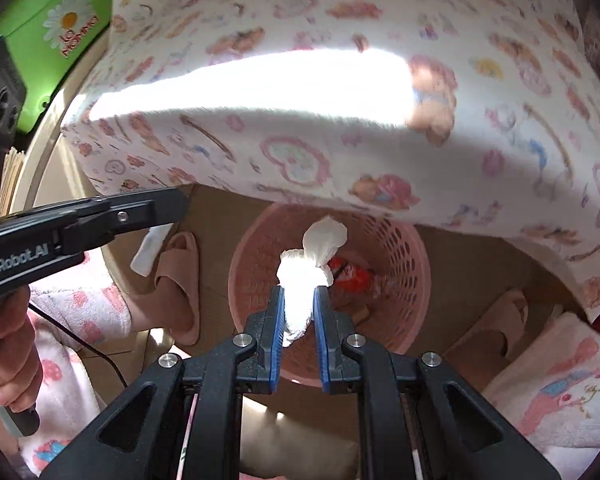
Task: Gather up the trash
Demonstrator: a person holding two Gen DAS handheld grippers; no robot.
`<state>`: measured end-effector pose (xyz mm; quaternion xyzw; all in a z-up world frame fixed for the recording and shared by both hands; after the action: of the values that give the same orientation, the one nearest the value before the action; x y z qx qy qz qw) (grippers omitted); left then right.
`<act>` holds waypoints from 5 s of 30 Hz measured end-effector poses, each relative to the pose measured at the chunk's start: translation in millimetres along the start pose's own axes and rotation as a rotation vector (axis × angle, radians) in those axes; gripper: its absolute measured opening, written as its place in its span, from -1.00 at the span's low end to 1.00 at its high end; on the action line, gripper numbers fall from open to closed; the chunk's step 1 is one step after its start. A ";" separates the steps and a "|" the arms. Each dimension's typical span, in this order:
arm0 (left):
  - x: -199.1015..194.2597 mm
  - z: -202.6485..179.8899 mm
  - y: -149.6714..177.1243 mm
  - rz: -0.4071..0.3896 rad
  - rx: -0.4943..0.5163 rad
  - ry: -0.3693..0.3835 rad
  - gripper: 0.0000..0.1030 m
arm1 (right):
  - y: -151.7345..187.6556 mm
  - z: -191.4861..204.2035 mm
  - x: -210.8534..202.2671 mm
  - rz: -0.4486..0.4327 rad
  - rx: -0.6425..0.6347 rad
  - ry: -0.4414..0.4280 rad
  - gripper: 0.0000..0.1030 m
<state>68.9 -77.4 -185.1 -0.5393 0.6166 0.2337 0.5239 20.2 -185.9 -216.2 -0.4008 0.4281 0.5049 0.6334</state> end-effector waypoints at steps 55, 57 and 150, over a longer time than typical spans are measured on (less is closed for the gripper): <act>23.9 33.9 34.2 0.110 -0.096 -0.171 -0.14 | -2.7 -38.6 34.1 0.031 0.124 0.084 -0.01; 12.2 33.0 30.9 0.078 -0.093 -0.189 -0.08 | -2.8 -35.1 26.5 0.006 0.117 0.076 0.17; -153.3 10.7 -7.8 -0.528 0.150 -0.446 0.98 | -17.5 7.4 -147.0 -0.729 -0.087 0.151 0.84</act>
<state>60.2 -6.3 -48.9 -0.5757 0.3418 0.1566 0.7261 20.2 -225.5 -73.4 -0.5894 0.2811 0.2329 0.7206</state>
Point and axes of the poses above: each gripper's, at about its wrist camera, not at the fingertips, and x roughly the way its jaws point, z to its left, y to its underside, the point moved 6 cm from there along x, roughly the way its jaws point, and after that the axes turned 11 degrees about x, right-handed, at the moved point
